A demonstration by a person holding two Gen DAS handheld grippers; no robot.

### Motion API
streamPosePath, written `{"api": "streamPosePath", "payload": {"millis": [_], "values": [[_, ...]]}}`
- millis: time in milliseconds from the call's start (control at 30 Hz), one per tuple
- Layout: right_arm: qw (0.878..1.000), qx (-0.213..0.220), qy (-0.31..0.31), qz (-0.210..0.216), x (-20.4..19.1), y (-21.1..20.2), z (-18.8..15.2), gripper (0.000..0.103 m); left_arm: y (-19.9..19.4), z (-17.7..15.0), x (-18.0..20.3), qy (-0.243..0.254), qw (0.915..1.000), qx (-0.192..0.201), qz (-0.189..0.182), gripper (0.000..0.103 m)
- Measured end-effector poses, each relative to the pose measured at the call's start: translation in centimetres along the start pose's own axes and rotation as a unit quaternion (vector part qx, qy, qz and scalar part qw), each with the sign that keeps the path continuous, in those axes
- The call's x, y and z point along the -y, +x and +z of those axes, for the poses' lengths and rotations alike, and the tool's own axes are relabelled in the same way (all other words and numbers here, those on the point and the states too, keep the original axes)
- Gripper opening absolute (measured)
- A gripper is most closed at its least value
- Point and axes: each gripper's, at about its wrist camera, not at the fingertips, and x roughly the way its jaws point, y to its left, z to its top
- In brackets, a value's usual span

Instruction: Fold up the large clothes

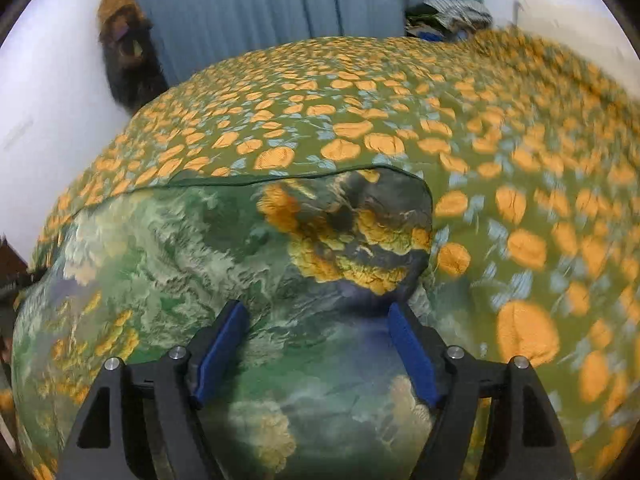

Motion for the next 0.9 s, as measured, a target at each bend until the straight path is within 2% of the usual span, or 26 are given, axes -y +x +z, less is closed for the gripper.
{"api": "streamPosePath", "payload": {"millis": [67, 233, 900], "values": [[1.0, -0.004, 0.002, 0.0, 0.1, 0.4, 0.1, 0.076, -0.1, -0.4, -0.1, 0.018, 0.9998, 0.007, -0.008, 0.103], [1.0, 0.002, -0.004, -0.005, 0.1, 0.5, -0.2, 0.077, -0.3, -1.1, -0.9, -0.002, 0.999, 0.025, -0.038, 0.103], [1.0, 0.011, -0.003, -0.009, -0.1, 0.3, -0.5, 0.077, -0.1, -1.3, -0.9, 0.001, 0.9991, 0.024, -0.034, 0.103]]}}
